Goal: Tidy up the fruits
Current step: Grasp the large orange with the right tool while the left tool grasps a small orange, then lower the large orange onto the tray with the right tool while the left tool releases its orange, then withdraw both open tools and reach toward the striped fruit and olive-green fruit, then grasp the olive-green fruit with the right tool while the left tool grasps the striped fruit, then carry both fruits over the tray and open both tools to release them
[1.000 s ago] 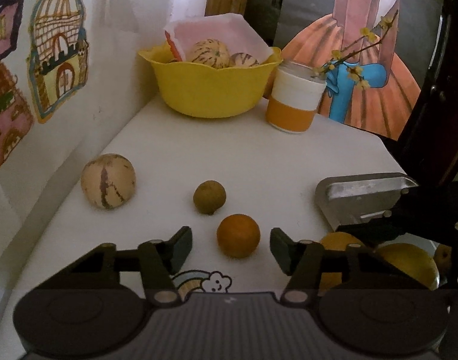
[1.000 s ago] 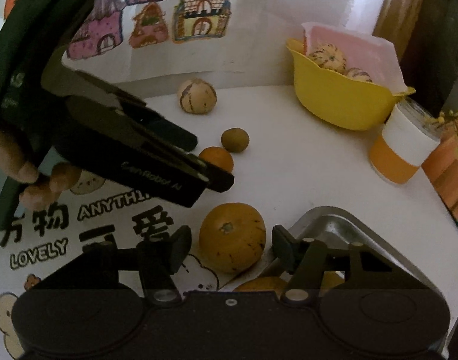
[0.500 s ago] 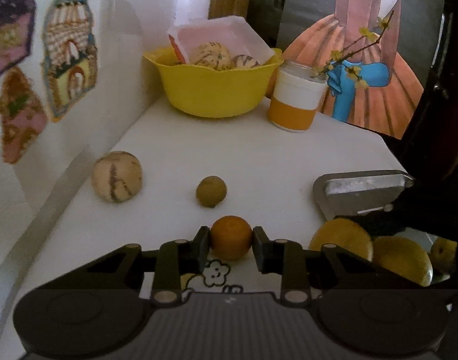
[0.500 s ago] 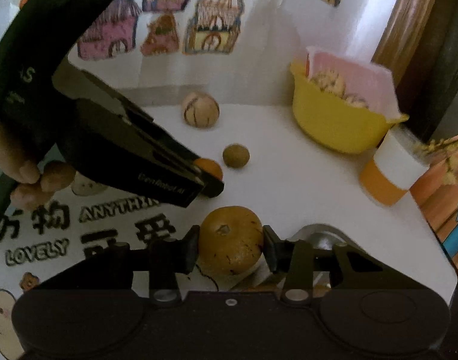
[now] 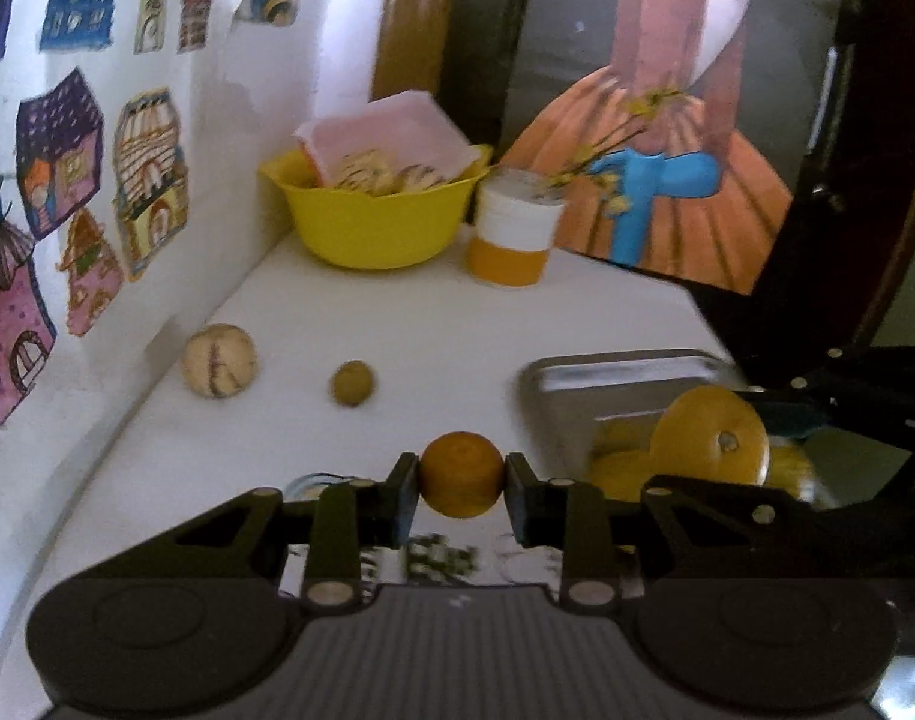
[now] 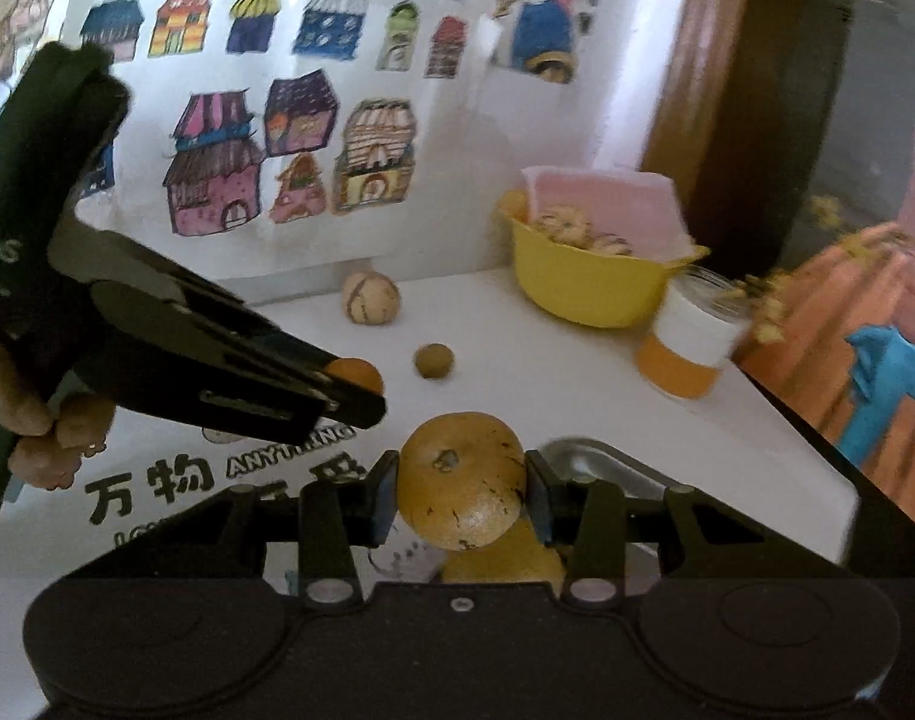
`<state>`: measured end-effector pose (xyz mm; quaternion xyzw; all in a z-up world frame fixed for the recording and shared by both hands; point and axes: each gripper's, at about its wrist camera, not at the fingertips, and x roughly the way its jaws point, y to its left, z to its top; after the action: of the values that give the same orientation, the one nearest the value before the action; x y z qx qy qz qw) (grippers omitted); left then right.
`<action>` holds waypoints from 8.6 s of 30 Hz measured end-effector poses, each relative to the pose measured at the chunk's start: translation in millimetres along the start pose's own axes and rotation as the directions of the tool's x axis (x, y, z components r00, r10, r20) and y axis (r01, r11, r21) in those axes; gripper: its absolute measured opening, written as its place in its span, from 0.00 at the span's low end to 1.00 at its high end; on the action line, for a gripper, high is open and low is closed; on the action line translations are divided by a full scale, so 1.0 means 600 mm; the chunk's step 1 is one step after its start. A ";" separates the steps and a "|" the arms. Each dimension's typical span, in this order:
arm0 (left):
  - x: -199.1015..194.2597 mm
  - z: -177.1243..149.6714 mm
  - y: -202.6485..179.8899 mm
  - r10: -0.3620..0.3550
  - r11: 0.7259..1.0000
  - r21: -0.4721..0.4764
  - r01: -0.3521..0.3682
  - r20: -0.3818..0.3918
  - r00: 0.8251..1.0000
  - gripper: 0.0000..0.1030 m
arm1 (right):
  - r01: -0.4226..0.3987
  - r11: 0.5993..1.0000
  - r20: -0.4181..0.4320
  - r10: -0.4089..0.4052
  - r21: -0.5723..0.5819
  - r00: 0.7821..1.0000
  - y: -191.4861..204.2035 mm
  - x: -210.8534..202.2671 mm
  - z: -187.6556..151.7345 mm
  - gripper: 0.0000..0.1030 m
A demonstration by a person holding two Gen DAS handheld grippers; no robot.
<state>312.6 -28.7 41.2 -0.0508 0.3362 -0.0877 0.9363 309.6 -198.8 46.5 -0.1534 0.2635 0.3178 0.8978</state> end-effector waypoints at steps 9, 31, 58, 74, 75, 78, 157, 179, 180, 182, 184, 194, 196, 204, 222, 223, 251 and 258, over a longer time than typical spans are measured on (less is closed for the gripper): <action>-0.034 -0.004 -0.104 -0.106 0.993 0.059 0.105 0.005 0.994 0.32 | 0.106 0.994 -0.014 -0.106 0.031 0.994 -0.028 -0.110 -0.055 0.43; 0.021 -0.084 -0.254 -0.212 0.948 0.205 0.245 -0.171 0.962 0.32 | 0.144 0.977 -0.079 -0.133 0.156 0.988 -0.062 -0.147 -0.232 0.43; 0.032 -0.086 -0.254 -0.169 0.964 0.170 0.204 -0.200 0.965 0.36 | 0.140 0.957 -0.032 -0.136 0.253 0.990 -0.047 -0.137 -0.243 0.50; -0.137 -0.097 -0.194 -0.181 0.974 0.134 0.181 -0.013 0.983 0.98 | 0.153 0.932 0.011 -0.165 0.328 0.986 0.029 -0.247 -0.230 0.97; -0.148 -0.100 -0.189 -0.176 0.976 0.133 0.175 -0.004 0.984 0.99 | 0.151 0.931 0.005 -0.162 0.332 0.987 0.038 -0.254 -0.229 0.98; -0.178 -0.114 -0.170 -0.175 0.976 0.132 0.174 -0.006 0.985 0.99 | 0.148 0.927 -0.031 -0.147 0.344 0.989 0.062 -0.269 -0.224 0.99; 0.165 0.049 0.172 0.314 0.944 -0.132 -0.304 0.070 0.947 0.87 | -0.312 0.948 -0.125 0.304 -0.056 0.945 -0.038 0.320 0.088 0.76; 0.187 0.053 0.192 0.301 0.937 -0.192 -0.292 0.018 0.953 0.51 | -0.322 0.946 -0.213 0.319 0.018 0.924 -0.026 0.387 0.110 0.30; 0.182 0.050 0.189 0.299 0.939 -0.184 -0.291 0.016 0.954 0.51 | -0.323 0.946 -0.215 0.319 0.016 0.923 -0.024 0.384 0.109 0.30; 0.175 0.046 0.183 0.293 0.941 -0.176 -0.288 0.005 0.956 0.51 | -0.322 0.947 -0.218 0.316 0.006 0.923 -0.017 0.374 0.108 0.30; 0.166 0.041 0.177 0.287 0.943 -0.174 -0.283 -0.005 0.958 0.51 | -0.320 0.948 -0.214 0.311 -0.005 0.926 -0.012 0.359 0.106 0.30; 0.107 0.016 0.131 0.231 0.965 -0.128 -0.229 -0.001 0.973 0.51 | -0.295 0.956 -0.186 0.290 0.000 0.939 0.005 0.280 0.099 0.30; 0.095 0.012 0.118 0.215 0.969 -0.125 -0.213 0.004 0.977 0.51 | -0.287 0.958 -0.173 0.285 0.017 0.943 0.002 0.258 0.094 0.30; 0.053 0.005 0.049 0.134 0.984 -0.121 -0.128 0.050 0.990 0.51 | -0.193 0.978 -0.109 0.201 0.079 0.973 -0.050 0.145 0.058 0.30; 0.076 0.021 -0.159 -0.005 1.000 -0.020 0.006 0.059 0.998 0.51 | -0.021 0.978 -0.083 0.039 0.209 0.996 -0.176 -0.050 -0.095 0.30; 0.081 0.021 -0.167 -0.006 1.000 -0.020 0.007 0.055 0.998 0.51 | -0.016 0.976 -0.080 0.035 0.217 0.996 -0.181 -0.050 -0.100 0.30; 0.198 0.052 -0.199 0.045 0.999 0.019 -0.044 -0.080 0.996 0.51 | -0.021 0.955 -0.025 0.030 0.294 0.999 -0.254 0.090 -0.160 0.30; 0.214 0.059 -0.188 0.051 0.998 -0.014 -0.053 -0.120 0.991 0.51 | -0.021 0.956 -0.047 0.036 0.291 0.998 -0.257 0.112 -0.161 0.30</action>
<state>417.8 -163.1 6.2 -0.0447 0.3935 -0.0632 0.9161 418.2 -324.4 -54.1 -0.0242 0.3326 0.2847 0.8987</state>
